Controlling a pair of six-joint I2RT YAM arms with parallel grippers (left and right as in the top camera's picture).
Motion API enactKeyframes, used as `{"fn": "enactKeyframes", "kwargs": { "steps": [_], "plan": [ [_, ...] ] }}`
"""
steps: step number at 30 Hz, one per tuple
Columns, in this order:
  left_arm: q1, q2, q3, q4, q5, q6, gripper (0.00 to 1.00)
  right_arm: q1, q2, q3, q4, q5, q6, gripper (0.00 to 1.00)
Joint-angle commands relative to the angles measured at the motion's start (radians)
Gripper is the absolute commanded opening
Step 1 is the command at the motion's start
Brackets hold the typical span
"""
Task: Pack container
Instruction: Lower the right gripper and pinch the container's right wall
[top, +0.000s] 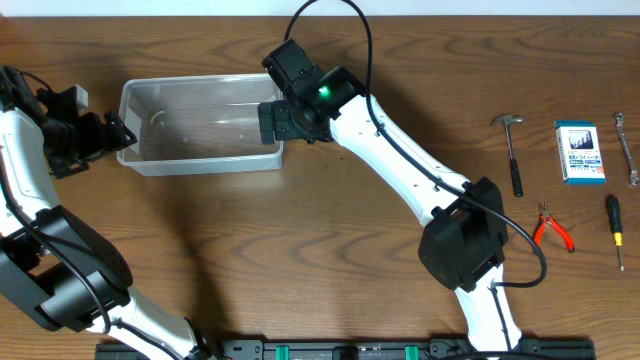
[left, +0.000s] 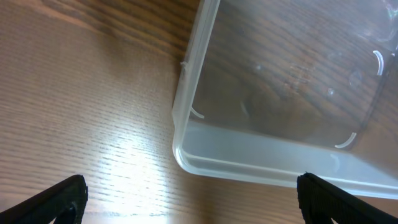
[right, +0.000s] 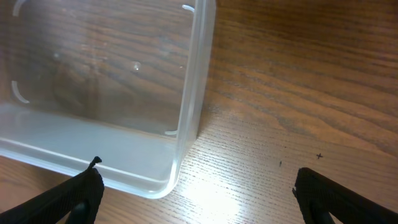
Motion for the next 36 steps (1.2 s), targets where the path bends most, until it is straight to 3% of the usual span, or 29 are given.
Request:
{"fn": "enactKeyframes", "kwargs": {
  "steps": [1, 36],
  "plan": [
    [0.000, 0.006, 0.013, 0.007, -0.008, 0.023, 0.98, -0.012, 0.021, 0.024, 0.000, -0.002, -0.007, 0.99],
    [0.000, 0.006, 0.013, 0.064, -0.008, 0.019, 0.98, -0.063, 0.108, 0.024, -0.010, -0.027, -0.032, 0.99]
  ]
}}
